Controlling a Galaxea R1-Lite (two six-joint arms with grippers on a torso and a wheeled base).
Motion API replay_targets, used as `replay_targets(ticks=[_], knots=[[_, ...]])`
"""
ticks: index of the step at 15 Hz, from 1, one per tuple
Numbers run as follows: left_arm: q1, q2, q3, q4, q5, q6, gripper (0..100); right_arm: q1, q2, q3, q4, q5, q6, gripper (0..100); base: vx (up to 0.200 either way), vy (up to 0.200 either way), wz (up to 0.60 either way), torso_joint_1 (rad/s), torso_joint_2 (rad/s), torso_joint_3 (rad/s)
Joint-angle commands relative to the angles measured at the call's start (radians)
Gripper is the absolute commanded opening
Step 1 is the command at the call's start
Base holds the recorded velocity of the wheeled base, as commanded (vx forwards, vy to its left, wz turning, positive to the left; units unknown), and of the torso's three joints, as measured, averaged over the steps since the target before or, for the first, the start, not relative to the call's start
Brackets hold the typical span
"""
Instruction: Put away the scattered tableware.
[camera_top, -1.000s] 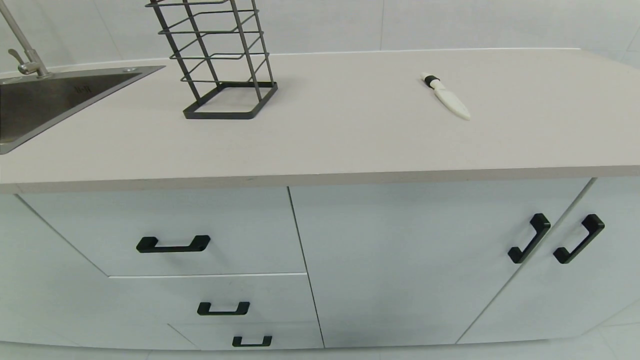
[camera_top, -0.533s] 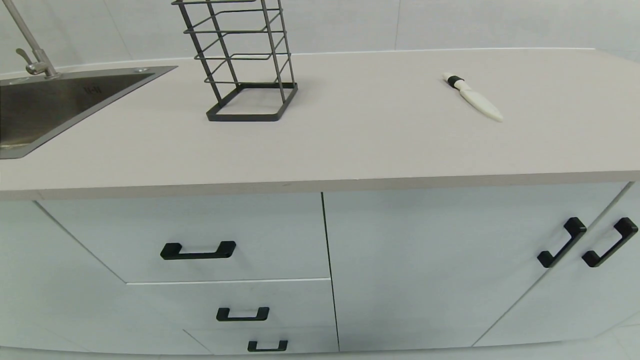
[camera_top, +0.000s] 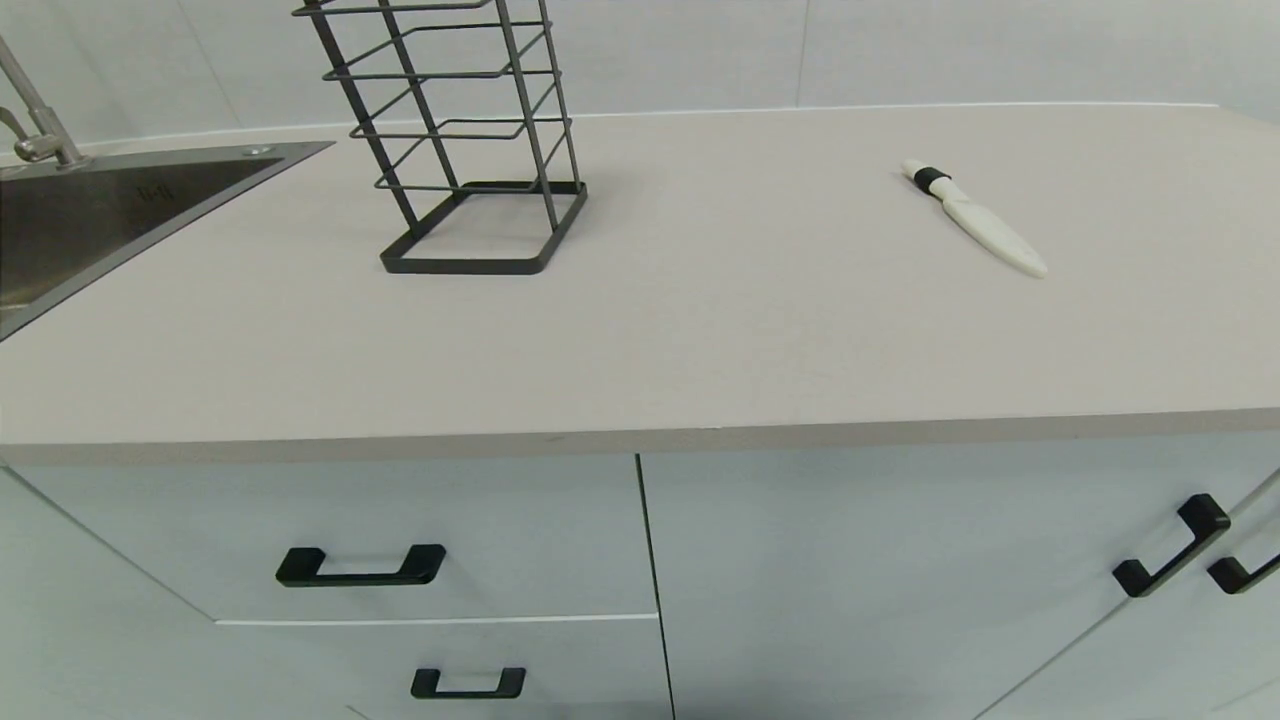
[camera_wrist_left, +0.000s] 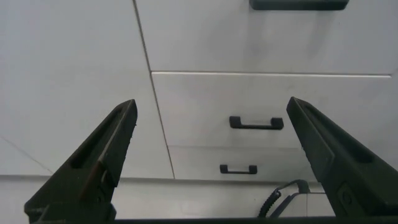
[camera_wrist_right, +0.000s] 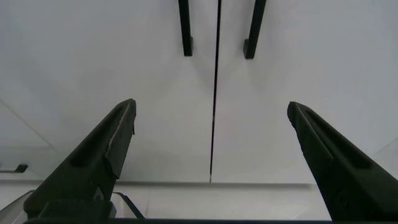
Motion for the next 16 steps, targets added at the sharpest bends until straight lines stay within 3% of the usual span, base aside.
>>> replay_targets(ticks=[1,9,12,16], knots=[[0.000,0.001,0.000,0.000,0.001,-0.001,100,0.000,0.001,0.000,0.000,0.000,-0.001,100,0.000,0.000,0.00,0.000,0.00,0.000],[0.000,0.001,0.000,0.000,0.007,0.005,100,0.000,0.001,0.000,0.000,0.000,-0.001,100,0.000,0.000,0.00,0.000,0.00,0.000],[0.000,0.001,0.000,0.000,0.016,0.005,100,0.000,0.001,0.000,0.000,0.000,-0.001,100,0.000,0.000,0.00,0.193,-0.11,-0.092],[0.000,0.001,0.000,0.000,0.016,0.005,100,0.000,0.001,0.000,0.000,0.000,-0.001,100,0.000,0.000,0.00,0.245,-0.58,-0.216]])
